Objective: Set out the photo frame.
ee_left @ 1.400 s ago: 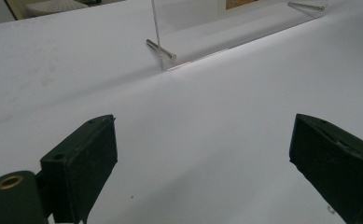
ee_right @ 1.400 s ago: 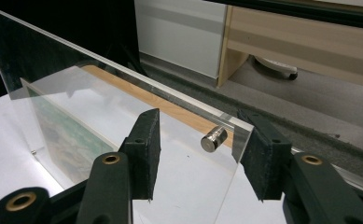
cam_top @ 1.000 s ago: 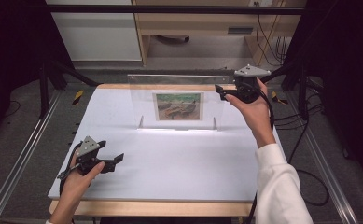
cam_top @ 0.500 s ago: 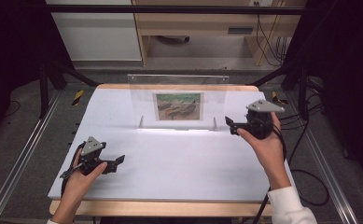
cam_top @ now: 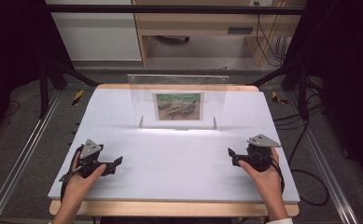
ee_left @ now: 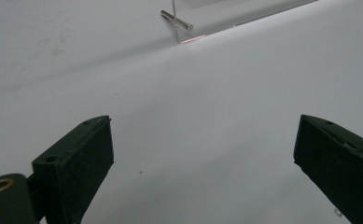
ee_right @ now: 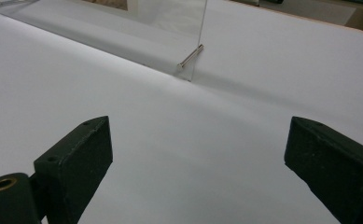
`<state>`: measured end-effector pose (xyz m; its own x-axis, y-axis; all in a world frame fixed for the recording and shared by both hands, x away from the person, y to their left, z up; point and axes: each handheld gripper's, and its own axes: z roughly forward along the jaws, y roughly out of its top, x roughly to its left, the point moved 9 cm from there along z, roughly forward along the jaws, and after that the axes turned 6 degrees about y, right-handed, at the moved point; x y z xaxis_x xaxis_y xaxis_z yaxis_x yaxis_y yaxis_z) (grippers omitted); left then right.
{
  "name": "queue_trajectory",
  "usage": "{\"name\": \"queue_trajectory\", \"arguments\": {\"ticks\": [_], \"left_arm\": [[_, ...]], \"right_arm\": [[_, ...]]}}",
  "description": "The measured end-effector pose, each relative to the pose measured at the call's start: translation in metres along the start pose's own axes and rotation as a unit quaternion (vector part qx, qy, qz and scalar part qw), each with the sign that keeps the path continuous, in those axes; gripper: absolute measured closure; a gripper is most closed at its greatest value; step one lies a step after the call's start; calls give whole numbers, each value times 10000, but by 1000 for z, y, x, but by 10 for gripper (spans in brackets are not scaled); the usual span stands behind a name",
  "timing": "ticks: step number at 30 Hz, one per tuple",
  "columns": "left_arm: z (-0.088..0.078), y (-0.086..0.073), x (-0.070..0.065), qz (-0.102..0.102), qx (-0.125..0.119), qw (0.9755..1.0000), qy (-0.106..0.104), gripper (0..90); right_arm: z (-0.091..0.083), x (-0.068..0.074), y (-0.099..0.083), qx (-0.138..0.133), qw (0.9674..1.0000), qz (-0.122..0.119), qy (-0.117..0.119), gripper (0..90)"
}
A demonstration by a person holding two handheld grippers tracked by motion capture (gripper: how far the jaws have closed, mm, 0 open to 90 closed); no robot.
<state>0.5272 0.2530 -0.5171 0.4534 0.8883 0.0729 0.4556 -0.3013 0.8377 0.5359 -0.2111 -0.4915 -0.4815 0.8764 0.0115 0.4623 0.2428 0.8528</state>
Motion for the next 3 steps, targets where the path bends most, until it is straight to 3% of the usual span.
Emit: {"name": "queue_trajectory", "arguments": {"ticks": [3], "left_arm": [[0,0,1,-12,7,10000,31,47]], "right_arm": [[1,-1,-5,-59,10000,77,-23,79]]}}
